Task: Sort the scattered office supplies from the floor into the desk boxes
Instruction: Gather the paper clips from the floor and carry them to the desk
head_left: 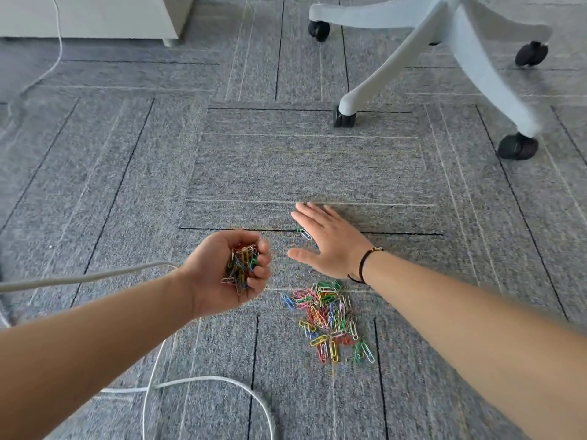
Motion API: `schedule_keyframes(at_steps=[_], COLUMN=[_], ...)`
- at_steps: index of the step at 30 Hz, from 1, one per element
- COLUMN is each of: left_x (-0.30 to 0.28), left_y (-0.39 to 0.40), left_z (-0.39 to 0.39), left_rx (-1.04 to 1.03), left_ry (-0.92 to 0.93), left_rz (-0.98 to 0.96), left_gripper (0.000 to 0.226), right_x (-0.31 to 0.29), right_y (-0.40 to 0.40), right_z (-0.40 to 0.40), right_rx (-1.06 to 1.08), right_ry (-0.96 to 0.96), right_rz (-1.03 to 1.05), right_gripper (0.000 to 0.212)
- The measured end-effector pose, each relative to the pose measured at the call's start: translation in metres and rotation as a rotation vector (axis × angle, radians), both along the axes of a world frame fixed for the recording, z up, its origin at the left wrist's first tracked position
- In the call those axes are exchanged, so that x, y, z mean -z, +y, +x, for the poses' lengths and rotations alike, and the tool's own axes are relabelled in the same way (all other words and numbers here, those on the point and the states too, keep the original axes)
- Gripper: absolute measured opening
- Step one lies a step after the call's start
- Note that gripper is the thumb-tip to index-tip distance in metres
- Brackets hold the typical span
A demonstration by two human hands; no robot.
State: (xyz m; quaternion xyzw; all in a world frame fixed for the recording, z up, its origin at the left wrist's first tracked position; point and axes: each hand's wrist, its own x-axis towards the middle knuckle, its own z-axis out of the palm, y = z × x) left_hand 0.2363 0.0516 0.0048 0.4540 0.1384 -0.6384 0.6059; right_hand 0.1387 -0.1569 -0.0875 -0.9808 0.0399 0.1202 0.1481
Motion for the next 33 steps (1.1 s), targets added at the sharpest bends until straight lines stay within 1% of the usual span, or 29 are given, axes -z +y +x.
schedule_keyframes(at_steps=[3,5,8,13,15,17,19,21,23,26,29,33], left_x=[0.002,0.006,0.014,0.018,0.016,0.013,0.009,0.006,0.003,-0.001,-0.001,0.004], left_y=[0.0,0.001,0.0,-0.008,-0.008,-0.004,0.004,0.012,0.018,0.023,0.025,0.019], left_z=[0.002,0.004,0.007,0.011,0.012,0.012,0.012,0.013,0.014,0.017,0.018,0.017], left_rx=[0.033,0.033,-0.009,-0.101,-0.112,-0.111,-0.121,-0.13,-0.129,-0.144,-0.175,-0.172], left_ry=[-0.01,0.024,0.067,0.099,0.107,0.103,0.103,0.11,0.103,0.096,0.101,0.11], left_rz=[0.017,0.014,0.015,-0.008,-0.024,-0.032,-0.03,-0.02,-0.015,-0.02,-0.017,-0.005], left_gripper=[0.029,0.027,0.028,0.022,0.022,0.024,0.025,0.024,0.023,0.022,0.022,0.022], right_x=[-0.004,-0.007,-0.007,-0.007,-0.015,-0.022,-0.025,-0.022,-0.018,-0.012,-0.012,-0.017], right_y=[0.017,0.027,0.04,0.048,0.042,0.033,0.022,0.015,0.016,0.026,0.032,0.041], right_z=[-0.021,-0.04,-0.072,-0.107,-0.096,-0.068,-0.03,0.007,0.038,0.062,0.048,-0.014], right_rx=[-0.087,-0.147,-0.216,-0.282,-0.232,-0.12,-0.033,-0.026,-0.026,-0.024,-0.076,-0.201], right_ry=[-0.017,-0.021,-0.024,-0.018,-0.07,-0.106,-0.035,0.034,0.066,0.096,0.066,0.029], right_rz=[0.057,0.092,0.132,0.221,0.209,0.168,0.09,-0.01,-0.024,0.035,0.064,0.125], right_gripper=[0.095,0.087,0.079,0.077,0.073,0.074,0.087,0.099,0.098,0.095,0.084,0.076])
